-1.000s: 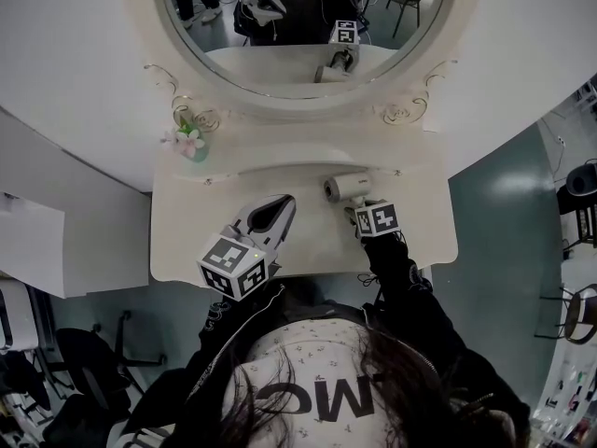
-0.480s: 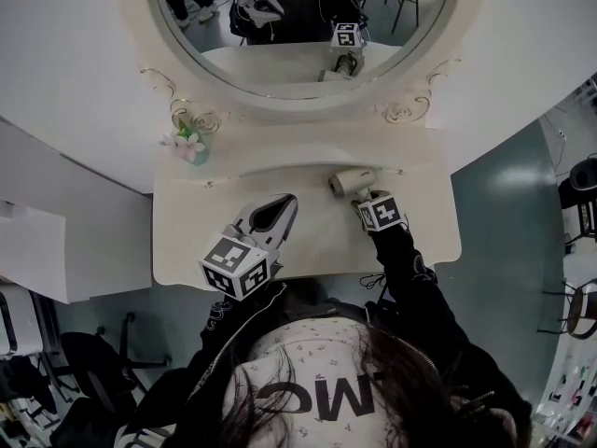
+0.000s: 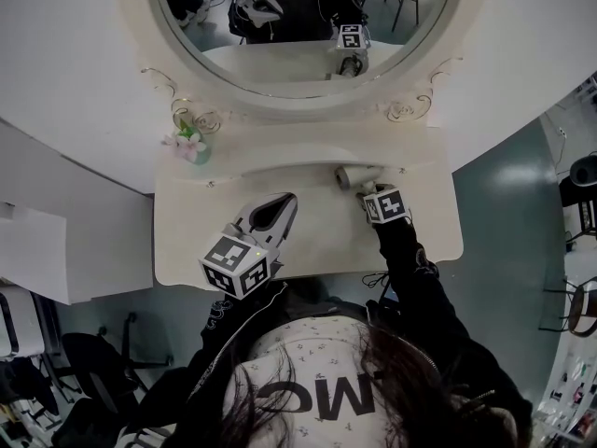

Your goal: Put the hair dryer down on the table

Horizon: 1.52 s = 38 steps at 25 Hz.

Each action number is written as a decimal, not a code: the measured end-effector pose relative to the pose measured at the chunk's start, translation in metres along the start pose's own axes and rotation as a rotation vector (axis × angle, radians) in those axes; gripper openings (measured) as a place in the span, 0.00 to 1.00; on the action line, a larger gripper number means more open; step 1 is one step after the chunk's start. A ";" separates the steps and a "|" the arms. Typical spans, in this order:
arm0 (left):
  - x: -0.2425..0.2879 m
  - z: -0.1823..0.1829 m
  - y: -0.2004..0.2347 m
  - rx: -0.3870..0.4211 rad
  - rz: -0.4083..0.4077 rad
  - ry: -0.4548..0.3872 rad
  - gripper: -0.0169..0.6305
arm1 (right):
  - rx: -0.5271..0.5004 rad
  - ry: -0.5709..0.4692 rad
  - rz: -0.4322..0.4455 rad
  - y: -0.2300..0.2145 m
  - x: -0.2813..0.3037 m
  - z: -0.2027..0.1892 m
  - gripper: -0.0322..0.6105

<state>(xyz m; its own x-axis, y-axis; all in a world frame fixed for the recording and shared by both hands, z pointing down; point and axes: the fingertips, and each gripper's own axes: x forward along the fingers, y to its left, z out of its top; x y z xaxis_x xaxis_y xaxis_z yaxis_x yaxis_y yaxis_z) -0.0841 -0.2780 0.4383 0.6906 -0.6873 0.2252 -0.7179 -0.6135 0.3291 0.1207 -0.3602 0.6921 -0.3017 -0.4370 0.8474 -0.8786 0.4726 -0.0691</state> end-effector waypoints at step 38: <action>0.015 -0.026 -0.104 0.041 -0.091 0.036 0.03 | 0.230 -0.467 0.158 0.052 -0.191 -0.011 0.47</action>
<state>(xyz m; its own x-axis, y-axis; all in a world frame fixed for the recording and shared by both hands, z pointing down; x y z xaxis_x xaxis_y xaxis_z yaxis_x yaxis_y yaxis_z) 0.0031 -0.2149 0.4311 0.7554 -0.6138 0.2292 -0.6544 -0.6889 0.3119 0.1369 -0.2438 0.5326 -0.5228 -0.6926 0.4970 -0.8519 0.4029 -0.3346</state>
